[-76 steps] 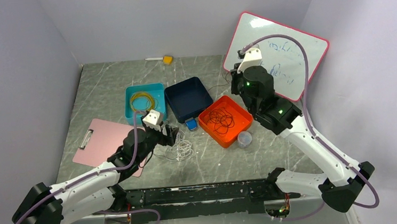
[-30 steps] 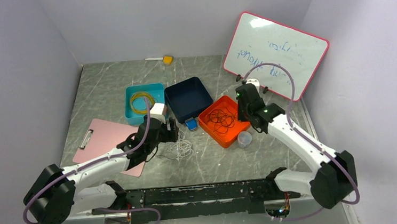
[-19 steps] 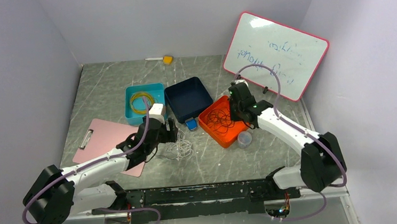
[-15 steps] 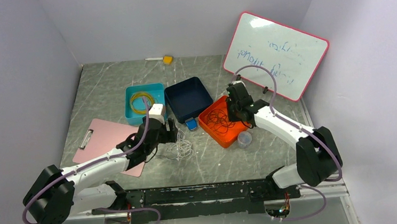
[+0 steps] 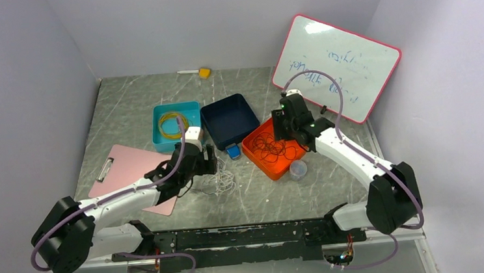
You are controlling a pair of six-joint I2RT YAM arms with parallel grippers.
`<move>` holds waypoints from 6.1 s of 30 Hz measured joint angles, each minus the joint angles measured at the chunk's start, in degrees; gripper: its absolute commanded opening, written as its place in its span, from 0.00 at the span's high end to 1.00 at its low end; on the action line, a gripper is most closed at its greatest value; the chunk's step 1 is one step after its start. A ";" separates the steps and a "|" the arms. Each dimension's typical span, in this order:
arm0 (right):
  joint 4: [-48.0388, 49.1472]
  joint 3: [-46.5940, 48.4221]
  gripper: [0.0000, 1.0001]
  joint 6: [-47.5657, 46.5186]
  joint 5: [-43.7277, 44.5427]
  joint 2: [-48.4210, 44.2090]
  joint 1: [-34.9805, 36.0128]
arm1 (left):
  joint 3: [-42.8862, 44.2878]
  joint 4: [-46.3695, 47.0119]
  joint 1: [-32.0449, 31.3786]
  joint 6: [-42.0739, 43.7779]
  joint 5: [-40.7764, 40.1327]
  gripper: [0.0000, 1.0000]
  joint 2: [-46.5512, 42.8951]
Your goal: Untangle the cables
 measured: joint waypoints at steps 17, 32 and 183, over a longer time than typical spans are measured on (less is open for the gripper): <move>4.09 -0.94 0.37 -0.85 -11.02 -7.08 -0.11 | 2.78 -4.92 0.00 -2.21 2.21 0.18 0.96; 19.37 -13.97 0.33 7.52 -16.15 -15.52 -0.13 | 2.80 -10.47 0.59 -6.75 7.56 0.18 -6.03; 29.27 -19.19 0.31 -7.56 -33.24 -19.10 16.41 | 21.35 -26.05 3.63 17.22 34.95 0.93 -6.10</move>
